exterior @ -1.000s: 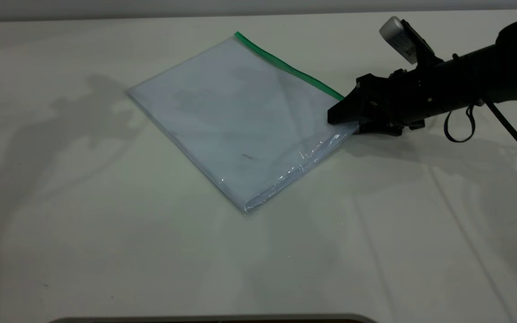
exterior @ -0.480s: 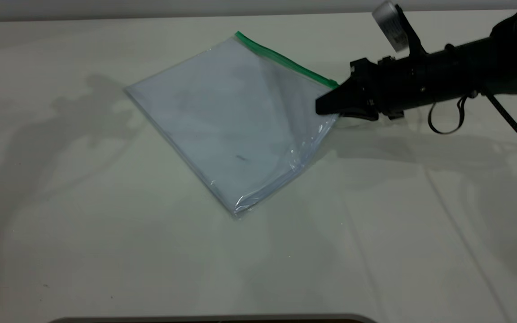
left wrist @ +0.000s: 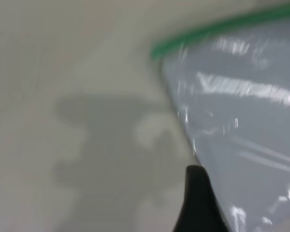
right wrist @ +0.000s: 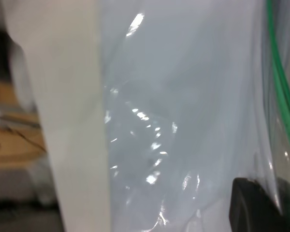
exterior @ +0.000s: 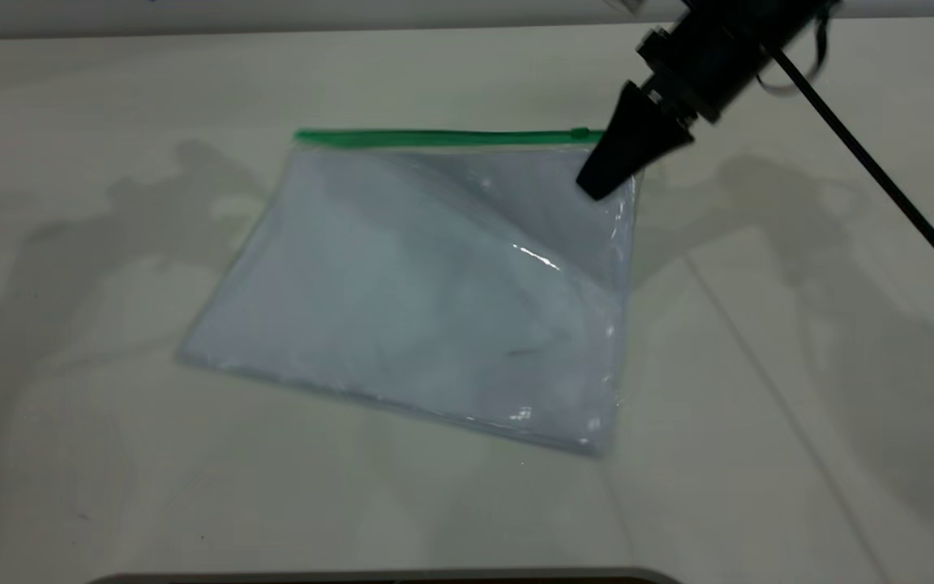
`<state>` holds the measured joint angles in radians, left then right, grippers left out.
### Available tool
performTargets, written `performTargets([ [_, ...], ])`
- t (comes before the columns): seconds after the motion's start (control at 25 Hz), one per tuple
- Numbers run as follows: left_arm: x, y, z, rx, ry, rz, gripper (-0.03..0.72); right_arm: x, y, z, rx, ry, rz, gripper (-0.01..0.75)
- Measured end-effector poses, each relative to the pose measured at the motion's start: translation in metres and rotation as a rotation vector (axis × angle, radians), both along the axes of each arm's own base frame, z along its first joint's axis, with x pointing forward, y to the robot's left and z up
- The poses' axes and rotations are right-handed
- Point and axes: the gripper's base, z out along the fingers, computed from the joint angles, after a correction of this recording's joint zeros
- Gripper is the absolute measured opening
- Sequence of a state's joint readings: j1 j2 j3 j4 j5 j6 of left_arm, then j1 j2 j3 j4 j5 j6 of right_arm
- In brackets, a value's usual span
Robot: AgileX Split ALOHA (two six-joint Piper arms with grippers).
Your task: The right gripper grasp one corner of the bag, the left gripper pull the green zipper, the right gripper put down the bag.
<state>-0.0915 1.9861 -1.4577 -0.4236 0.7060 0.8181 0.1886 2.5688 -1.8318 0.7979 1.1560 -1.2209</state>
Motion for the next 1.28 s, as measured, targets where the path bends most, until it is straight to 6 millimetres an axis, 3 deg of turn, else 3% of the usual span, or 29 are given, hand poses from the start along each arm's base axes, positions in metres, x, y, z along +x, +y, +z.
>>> performTargets([
  [0.28, -0.003, -0.022, 0.002, -0.150, -0.034, -0.200, 0.579, 0.007, 0.046, 0.028, -0.147, -0.142, 0.170, 0.034],
  [0.52, 0.000, -0.040, -0.026, -0.249, -0.052, -0.373, 0.579, 0.005, 0.078, 0.040, -0.064, -0.175, 0.142, 0.034],
  [0.84, 0.008, -0.049, -0.046, -0.345, -0.149, -0.462, 0.579, 0.020, 0.090, 0.041, 0.069, -0.321, 0.043, 0.034],
  [1.28, 0.009, -0.053, -0.055, -0.343, -0.176, -0.512, 0.579, 0.014, 0.098, 0.050, 0.226, -0.456, 0.248, 0.034],
])
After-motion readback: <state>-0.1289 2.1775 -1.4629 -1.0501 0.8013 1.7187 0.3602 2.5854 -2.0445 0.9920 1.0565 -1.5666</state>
